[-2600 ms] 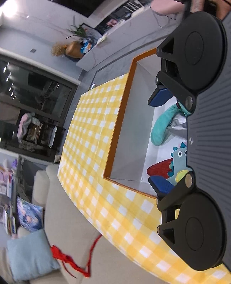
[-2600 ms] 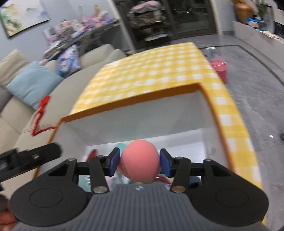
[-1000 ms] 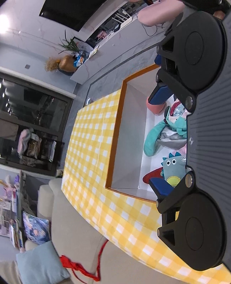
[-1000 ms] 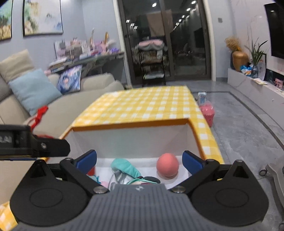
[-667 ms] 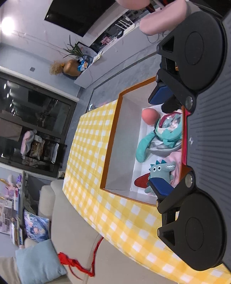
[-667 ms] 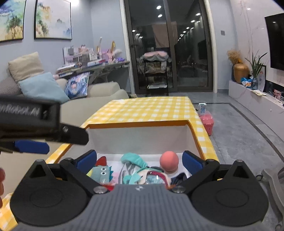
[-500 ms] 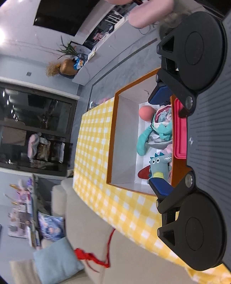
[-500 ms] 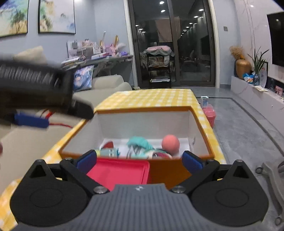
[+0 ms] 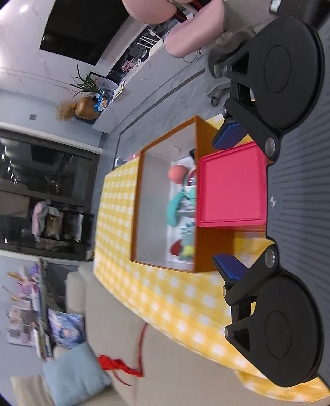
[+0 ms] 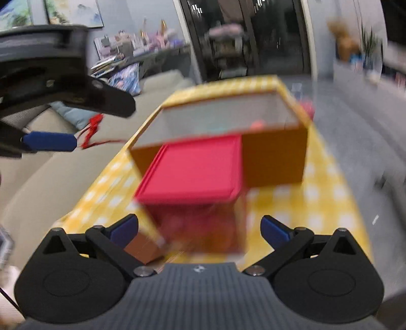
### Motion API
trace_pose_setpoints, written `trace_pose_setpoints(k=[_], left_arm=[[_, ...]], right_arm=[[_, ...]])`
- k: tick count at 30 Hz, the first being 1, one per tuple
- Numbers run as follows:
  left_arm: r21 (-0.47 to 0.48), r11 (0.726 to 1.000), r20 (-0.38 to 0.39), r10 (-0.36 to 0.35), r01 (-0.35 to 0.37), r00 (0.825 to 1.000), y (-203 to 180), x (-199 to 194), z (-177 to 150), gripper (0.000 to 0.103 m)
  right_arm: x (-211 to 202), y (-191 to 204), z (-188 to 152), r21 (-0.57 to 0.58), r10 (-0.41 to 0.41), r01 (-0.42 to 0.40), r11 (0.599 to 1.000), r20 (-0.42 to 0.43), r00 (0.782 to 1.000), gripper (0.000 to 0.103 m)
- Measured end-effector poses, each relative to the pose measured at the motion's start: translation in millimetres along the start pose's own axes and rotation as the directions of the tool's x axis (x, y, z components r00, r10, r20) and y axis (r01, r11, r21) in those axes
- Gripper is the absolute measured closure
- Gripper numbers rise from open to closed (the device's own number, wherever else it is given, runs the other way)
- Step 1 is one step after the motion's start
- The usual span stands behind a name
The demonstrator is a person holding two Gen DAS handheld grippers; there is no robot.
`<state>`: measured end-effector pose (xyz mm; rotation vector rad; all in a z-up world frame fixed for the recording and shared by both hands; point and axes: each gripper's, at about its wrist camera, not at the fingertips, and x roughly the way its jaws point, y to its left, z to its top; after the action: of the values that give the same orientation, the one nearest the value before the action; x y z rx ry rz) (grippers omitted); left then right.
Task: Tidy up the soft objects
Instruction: 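Withdraw both tools from the orange box, then grasp the brown cloth pouch on the table with the right tool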
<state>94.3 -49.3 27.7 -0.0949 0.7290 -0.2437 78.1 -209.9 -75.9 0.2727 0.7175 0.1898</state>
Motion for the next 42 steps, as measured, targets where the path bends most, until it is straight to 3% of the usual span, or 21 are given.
trace_pose_setpoints(k=[2,7,13,14,16,19,21,23,25,28,31,33,39,41,42], left_arm=[[-0.002,1.000,-0.014,0.003,-0.003,1.000,5,-9,-7,0.000],[0.012,1.000,-0.037,0.021,-0.020,0.999,23,-31,-26,0.000],[0.020,0.998,-0.100,0.054,-0.052,0.994,52,-50,-54,0.000],[0.011,0.998,-0.093,0.060,-0.060,0.994,57,-52,-58,0.000],[0.004,0.998,-0.108,0.064,-0.064,0.992,64,-53,-63,0.000],[-0.002,0.999,-0.108,0.047,-0.048,0.993,72,-57,-69,0.000],[-0.007,0.997,-0.089,0.082,-0.083,0.993,77,-65,-75,0.000],[-0.013,0.988,-0.133,0.154,-0.157,0.979,85,-75,-80,0.000],[-0.018,0.982,-0.129,0.184,-0.187,0.975,91,-85,-87,0.000],[-0.025,0.981,-0.131,0.186,-0.191,0.974,94,-90,-97,0.000],[-0.042,0.987,-0.136,0.149,-0.156,0.979,96,-83,-104,0.000],[-0.054,0.987,-0.150,0.144,-0.154,0.978,97,-79,-109,0.000],[-0.009,0.983,-0.172,0.181,-0.186,0.968,90,-74,-119,0.000],[-0.006,0.984,-0.172,0.175,-0.179,0.969,90,-72,-121,0.000],[-0.005,0.984,-0.172,0.175,-0.179,0.969,90,-71,-122,0.000]], right_arm=[[0,9,-4,0.022,0.034,-0.033,0.999,-0.024,0.999,0.003],[4,29,-7,-0.048,0.024,-0.025,0.999,-0.022,0.999,0.003],[37,38,3,-0.058,0.112,-0.120,0.991,-0.129,0.985,0.004],[44,44,3,-0.088,0.122,-0.137,0.987,-0.162,0.979,0.011],[55,57,2,-0.166,0.114,-0.151,0.975,-0.212,0.971,0.014],[67,81,2,-0.287,0.133,-0.208,0.935,-0.258,0.957,0.014],[79,93,0,-0.345,0.145,-0.235,0.909,-0.265,0.953,0.014],[92,103,-9,-0.376,0.146,-0.238,0.895,-0.258,0.955,0.014],[108,107,-16,-0.374,0.128,-0.231,0.898,-0.280,0.951,0.014],[130,113,-27,-0.375,0.089,-0.215,0.902,-0.326,0.941,0.014],[136,116,-34,-0.390,0.066,-0.190,0.901,-0.310,0.948,0.011],[134,114,-35,-0.401,0.063,-0.184,0.898,-0.296,0.953,0.017],[130,105,-33,-0.424,0.025,-0.129,0.896,-0.243,0.970,0.051],[129,99,-29,-0.413,-0.006,-0.085,0.907,-0.216,0.976,0.080],[128,96,-27,-0.401,-0.015,-0.073,0.913,-0.213,0.977,0.082]])
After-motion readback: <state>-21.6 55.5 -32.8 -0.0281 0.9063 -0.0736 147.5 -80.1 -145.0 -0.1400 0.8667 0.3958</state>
